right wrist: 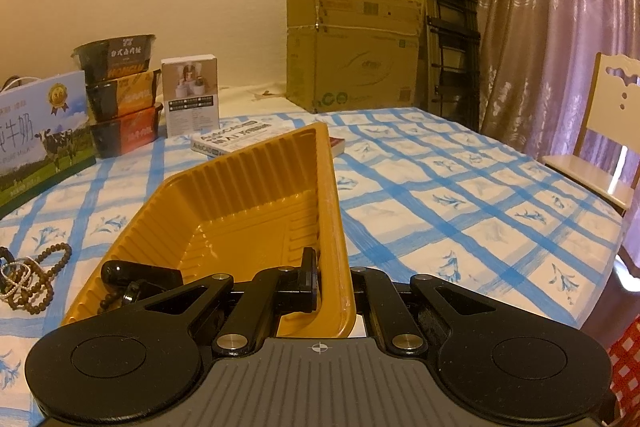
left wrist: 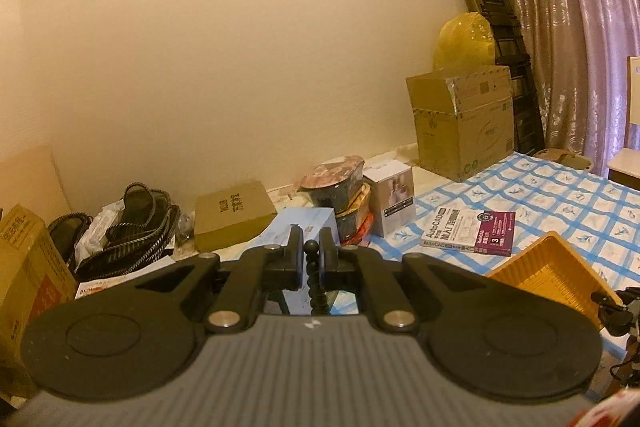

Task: Organize jewelry

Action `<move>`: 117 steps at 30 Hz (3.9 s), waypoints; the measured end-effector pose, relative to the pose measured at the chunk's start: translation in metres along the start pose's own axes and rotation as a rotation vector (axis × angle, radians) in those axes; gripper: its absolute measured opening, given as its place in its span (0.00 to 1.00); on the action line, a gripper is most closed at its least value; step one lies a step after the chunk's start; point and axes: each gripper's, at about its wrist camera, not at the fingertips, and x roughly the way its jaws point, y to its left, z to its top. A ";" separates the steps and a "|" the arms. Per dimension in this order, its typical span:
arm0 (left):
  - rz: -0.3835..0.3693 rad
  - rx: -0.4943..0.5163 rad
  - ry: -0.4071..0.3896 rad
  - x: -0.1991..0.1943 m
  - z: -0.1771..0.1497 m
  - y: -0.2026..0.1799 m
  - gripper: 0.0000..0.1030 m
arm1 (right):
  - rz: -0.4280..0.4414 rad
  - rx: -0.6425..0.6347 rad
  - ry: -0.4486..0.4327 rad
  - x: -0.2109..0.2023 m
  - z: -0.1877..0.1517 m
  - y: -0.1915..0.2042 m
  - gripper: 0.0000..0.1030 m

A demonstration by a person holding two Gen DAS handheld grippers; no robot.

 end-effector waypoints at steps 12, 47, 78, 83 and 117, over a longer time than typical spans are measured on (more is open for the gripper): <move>-0.028 0.019 -0.050 0.002 0.033 -0.013 0.06 | 0.004 -0.005 0.003 0.001 0.000 -0.001 0.04; -0.575 -0.016 -0.183 0.063 0.103 -0.183 0.06 | 0.021 -0.027 0.007 0.005 0.003 -0.002 0.04; -0.739 -0.183 0.489 0.224 -0.138 -0.293 0.06 | 0.029 -0.033 0.005 0.001 -0.001 -0.003 0.05; -0.730 -0.231 0.518 0.232 -0.148 -0.289 0.18 | 0.030 -0.032 0.010 0.001 -0.002 -0.003 0.05; -0.099 -0.311 0.452 0.156 -0.237 -0.083 0.31 | -0.004 -0.045 0.026 -0.003 -0.002 0.002 0.05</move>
